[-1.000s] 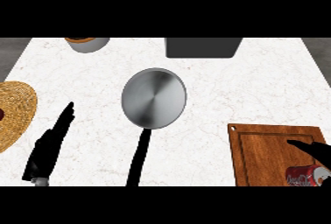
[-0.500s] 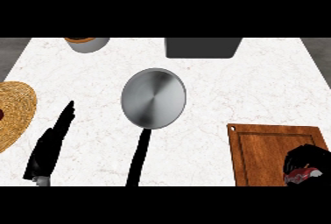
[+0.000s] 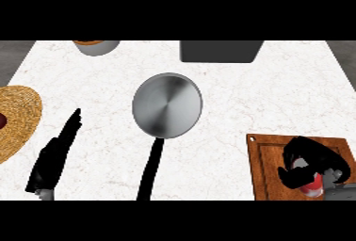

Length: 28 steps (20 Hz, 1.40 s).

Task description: Pick the can from the cutting board and place it in the pan

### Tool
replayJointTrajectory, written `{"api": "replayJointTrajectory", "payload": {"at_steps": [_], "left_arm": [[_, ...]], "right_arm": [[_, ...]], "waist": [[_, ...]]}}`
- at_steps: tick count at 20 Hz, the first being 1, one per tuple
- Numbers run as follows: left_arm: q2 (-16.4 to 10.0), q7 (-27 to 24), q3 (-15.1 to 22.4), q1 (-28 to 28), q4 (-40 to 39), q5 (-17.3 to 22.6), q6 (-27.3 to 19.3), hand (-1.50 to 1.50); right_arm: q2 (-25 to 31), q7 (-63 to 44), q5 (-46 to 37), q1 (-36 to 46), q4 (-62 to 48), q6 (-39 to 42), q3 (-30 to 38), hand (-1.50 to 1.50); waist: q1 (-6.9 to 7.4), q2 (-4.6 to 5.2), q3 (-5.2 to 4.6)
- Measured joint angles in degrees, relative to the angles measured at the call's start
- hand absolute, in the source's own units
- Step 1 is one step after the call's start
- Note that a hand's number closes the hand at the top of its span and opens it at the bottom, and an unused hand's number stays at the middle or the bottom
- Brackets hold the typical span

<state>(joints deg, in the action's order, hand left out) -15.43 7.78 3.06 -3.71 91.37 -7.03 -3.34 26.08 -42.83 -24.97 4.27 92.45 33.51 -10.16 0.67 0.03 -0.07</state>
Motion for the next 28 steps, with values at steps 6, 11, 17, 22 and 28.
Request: {"api": "replayJointTrajectory", "payload": {"at_steps": [6, 11, 17, 22, 28], "left_arm": [[0.6, -0.38, -0.11, -0.27, -0.22, -0.65, -0.2, 0.0], [0.35, -0.14, -0.28, -0.7, 0.51, -0.37, 0.37, 0.0], [0.83, -0.25, -0.06, -1.03, 0.85, -0.76, 0.37, 0.0], [0.96, -1.21, -0.53, -0.61, -0.13, -0.95, 0.89, 0.0], [0.85, 0.99, -1.14, 1.35, 0.37, -0.87, 1.59, 0.0]], "right_arm": [[-1.86, 1.94, -12.06, 6.12, -2.79, -10.65, -3.13, 1.5], [-0.09, 6.92, -19.68, 10.99, 1.87, -20.46, -3.2, 1.5], [-1.73, 12.55, -25.74, 18.52, 3.69, -28.8, -4.52, 1.5], [-8.12, 13.67, -26.62, 27.6, -1.28, -30.63, -5.06, 1.5], [-18.15, 14.68, -25.92, 38.65, -15.52, -33.79, -4.26, 1.5]], "waist": [[0.0, 0.0, 0.07], [-0.09, -0.16, 0.11], [0.17, -0.06, 0.08], [0.33, 0.05, 0.05], [0.76, 0.23, 0.05]]}}
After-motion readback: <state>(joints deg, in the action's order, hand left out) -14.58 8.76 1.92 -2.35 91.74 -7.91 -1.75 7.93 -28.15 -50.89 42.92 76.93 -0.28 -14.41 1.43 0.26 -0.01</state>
